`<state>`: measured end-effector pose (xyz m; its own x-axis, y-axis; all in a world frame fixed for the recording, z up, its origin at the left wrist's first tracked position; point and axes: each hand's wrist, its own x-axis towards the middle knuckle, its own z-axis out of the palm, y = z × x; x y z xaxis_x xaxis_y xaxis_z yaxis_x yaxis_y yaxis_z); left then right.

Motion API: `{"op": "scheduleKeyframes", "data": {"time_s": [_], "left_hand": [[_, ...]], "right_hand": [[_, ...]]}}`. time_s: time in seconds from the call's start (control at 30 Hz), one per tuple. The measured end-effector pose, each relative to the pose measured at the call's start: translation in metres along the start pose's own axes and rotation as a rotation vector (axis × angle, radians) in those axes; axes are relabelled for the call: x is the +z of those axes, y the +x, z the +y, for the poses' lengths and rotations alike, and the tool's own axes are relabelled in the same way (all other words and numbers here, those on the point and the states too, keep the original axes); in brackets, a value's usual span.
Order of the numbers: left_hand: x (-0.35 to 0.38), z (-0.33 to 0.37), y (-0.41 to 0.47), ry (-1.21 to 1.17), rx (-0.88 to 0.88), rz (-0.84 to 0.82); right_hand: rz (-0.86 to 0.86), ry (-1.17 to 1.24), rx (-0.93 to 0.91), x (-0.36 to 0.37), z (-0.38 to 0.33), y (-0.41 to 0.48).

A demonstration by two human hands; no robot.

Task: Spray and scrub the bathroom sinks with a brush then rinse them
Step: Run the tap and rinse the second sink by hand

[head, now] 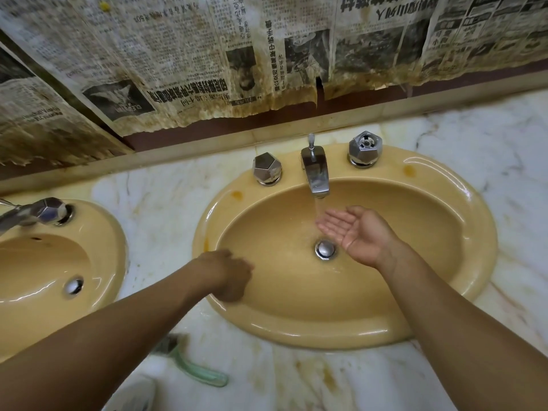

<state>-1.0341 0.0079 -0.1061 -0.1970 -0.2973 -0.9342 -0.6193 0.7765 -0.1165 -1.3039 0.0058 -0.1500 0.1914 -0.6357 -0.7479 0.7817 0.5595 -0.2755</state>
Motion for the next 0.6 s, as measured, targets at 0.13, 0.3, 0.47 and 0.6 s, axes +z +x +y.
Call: {"op": "scheduleKeyframes", "data": {"time_s": [0.13, 0.3, 0.47, 0.6], "left_hand": [[0.018, 0.003, 0.006, 0.064, -0.059, 0.165], [-0.006, 0.024, -0.021, -0.481, 0.098, -0.117], [-0.017, 0.012, -0.029, -0.524, 0.135, -0.132], [0.003, 0.024, -0.001, -0.204, 0.009, -0.030]], "right_hand": [[-0.045, -0.026, 0.016, 0.002, -0.003, -0.002], [-0.126, -0.182, 0.047, 0.028, 0.009, -0.019], [-0.260, -0.788, 0.184, 0.046, 0.030, -0.052], [-0.057, -0.624, 0.061, 0.030, 0.020, -0.044]]}}
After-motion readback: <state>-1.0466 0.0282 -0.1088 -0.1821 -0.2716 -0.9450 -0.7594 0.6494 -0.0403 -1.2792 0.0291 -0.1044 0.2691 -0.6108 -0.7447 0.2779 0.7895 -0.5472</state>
